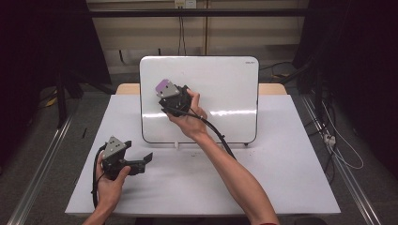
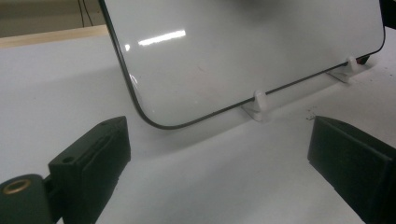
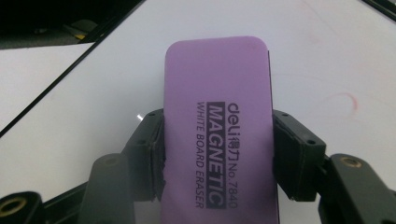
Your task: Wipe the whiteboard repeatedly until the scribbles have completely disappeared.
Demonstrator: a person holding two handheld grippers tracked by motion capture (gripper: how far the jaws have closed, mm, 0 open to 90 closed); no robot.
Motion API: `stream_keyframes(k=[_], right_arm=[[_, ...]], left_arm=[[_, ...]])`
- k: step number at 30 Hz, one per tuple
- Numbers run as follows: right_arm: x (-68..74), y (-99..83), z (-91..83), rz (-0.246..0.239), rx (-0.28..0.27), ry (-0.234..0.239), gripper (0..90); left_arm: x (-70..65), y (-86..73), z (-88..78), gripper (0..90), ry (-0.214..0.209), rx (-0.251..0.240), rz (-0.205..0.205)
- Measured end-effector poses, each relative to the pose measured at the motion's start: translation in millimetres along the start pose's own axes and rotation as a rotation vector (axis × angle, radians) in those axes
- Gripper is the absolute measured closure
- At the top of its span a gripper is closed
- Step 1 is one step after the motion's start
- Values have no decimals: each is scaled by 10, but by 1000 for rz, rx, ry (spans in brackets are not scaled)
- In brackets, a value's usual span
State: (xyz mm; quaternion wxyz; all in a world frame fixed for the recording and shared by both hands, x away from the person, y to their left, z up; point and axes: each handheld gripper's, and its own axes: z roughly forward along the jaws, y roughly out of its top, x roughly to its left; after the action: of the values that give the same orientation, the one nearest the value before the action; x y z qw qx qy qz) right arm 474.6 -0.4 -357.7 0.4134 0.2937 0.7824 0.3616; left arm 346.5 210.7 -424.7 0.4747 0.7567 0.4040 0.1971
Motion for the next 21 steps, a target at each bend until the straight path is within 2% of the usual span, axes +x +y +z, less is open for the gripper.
stream_keyframes(k=[4, 7, 8, 9, 10, 11, 12, 14, 15, 16, 21], right_arm=[[-25, 2, 4, 2, 3, 19, 418], [-116, 36, -3, 7, -1, -16, 418], [-253, 76, -1, 39, 5, -49, 418], [-253, 76, -1, 39, 5, -49, 418], [-416, 105, -14, 75, 9, -88, 419], [-416, 105, -14, 75, 9, -88, 419], [-482, 106, -23, 92, 11, -100, 419], [-698, 66, -70, 147, 18, -144, 419], [-905, -16, -146, 199, 24, -184, 419], [-905, -16, -146, 199, 24, -184, 419], [-1450, -370, -422, 341, 28, -265, 419]], left_arm=[[-5, 1, 0, 57, 1, 2, 3], [-6, -6, 1, 57, -3, 6, 3], [-5, -8, 2, 57, -2, 9, 4], [-4, -9, 2, 57, -1, 9, 3], [-4, -9, 0, 57, -2, 9, 3], [-4, -10, -1, 57, -2, 8, 2], [-4, -11, -3, 57, -2, 8, 1], [-3, -16, -4, 57, -1, 6, -2], [-3, -19, -2, 57, -2, 5, -6], [3, -19, -1, 57, -3, 7, -3], [4, -7, 1, 57, 3, 8, 1]])
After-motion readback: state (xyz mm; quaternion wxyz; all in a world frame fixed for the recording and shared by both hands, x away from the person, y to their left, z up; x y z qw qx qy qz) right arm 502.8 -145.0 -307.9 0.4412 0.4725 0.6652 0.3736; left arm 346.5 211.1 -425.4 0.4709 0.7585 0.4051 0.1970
